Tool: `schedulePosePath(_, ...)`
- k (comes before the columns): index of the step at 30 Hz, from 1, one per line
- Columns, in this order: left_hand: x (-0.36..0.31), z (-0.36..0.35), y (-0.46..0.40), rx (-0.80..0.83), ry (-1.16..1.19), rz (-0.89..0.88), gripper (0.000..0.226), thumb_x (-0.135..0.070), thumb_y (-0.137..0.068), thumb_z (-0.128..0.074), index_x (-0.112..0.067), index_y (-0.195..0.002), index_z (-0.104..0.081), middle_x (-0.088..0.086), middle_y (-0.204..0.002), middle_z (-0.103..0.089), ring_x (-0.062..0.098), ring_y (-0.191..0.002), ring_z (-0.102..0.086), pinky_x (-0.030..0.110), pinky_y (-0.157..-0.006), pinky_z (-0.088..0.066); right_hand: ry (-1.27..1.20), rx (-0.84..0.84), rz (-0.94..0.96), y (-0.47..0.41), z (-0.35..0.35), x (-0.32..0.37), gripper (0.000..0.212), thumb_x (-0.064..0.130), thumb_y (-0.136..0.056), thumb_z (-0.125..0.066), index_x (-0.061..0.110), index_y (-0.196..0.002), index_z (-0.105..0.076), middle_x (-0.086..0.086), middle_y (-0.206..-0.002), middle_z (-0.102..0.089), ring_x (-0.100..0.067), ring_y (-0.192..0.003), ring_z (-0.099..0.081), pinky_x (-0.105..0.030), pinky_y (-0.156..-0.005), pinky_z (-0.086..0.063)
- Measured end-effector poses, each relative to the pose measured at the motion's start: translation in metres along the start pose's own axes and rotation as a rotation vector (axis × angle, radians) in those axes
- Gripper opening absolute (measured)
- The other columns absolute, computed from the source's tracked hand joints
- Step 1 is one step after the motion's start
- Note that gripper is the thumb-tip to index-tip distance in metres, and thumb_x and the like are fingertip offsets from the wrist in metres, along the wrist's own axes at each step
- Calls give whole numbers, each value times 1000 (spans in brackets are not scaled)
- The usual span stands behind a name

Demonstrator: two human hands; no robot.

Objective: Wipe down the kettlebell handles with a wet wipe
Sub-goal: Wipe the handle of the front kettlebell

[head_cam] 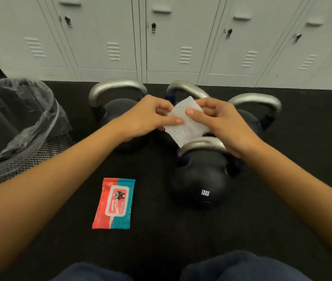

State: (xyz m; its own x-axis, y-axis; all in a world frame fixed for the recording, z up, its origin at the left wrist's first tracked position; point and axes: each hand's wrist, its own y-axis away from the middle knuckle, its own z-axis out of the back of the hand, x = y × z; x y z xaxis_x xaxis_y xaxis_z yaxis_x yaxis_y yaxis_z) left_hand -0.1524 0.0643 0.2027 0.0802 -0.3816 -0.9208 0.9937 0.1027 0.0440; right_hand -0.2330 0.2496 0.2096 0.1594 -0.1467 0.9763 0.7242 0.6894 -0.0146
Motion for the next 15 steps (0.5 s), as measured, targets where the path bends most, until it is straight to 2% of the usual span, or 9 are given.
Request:
schedulePosePath(2,-17,-13,-14,6,-20,-37,19,-21,-85,-72,-9,-99,-72,7,-92,-75,19,-90,-71,35,-82,-56,-55,-1,-4,4,19,2,23,20,-92,-66,8,-112,-68,-13,-103,-75,-27,-98,-72,-40,-86,-57)
schedulePosePath(5,-34,-33,-33,-18,-31,-75,13,-19,-84,-73,-9,-93,-72,12,-89,-74,14,-81,-70,35,-81,-55,-140,-58,-22,6,43,-4,25,18,-95,-61,5,-116,-66,-15,-110,-72,-30,-104,-69,-46,-90,-56)
schedulePosePath(7,-41,-46,-45,-49,-17,-91,10,-17,-84,-73,-11,-92,-72,13,-89,-74,16,-81,-70,35,-81,-56,-180,-102,-36,8,60,-10,25,17,-97,-58,5,-118,-64,-12,-109,-73,-25,-102,-70,-42,-89,-56)
schedulePosePath(9,-45,-57,-55,-71,-19,-82,12,-18,-85,-72,-13,-96,-71,8,-89,-74,19,-86,-71,33,-79,-56,-212,-134,-44,10,76,-16,27,17,-100,-54,5,-122,-60,-9,-110,-72,-21,-102,-70,-36,-87,-58)
schedulePosePath(12,-40,-68,-64,-51,-68,-79,10,-19,-88,-69,-18,-98,-70,-7,-84,-71,1,-80,-67,17,-69,-52,-211,-230,-50,16,99,-30,26,20,-102,-50,11,-125,-58,-5,-117,-71,-17,-108,-68,-37,-92,-56)
schedulePosePath(13,-37,-70,-64,-40,-92,-77,11,-20,-88,-70,-19,-98,-70,-10,-85,-70,-3,-81,-65,14,-71,-49,-192,-274,-48,19,106,-36,25,22,-102,-50,14,-125,-57,-4,-119,-70,-16,-110,-67,-40,-95,-55)
schedulePosePath(15,-26,-70,-60,-17,-125,-56,19,-31,-84,-72,-21,-101,-71,-9,-91,-71,-1,-88,-65,16,-81,-48,-141,-354,-60,27,120,-54,25,26,-103,-49,18,-126,-55,-2,-125,-66,-15,-115,-64,-42,-99,-52)
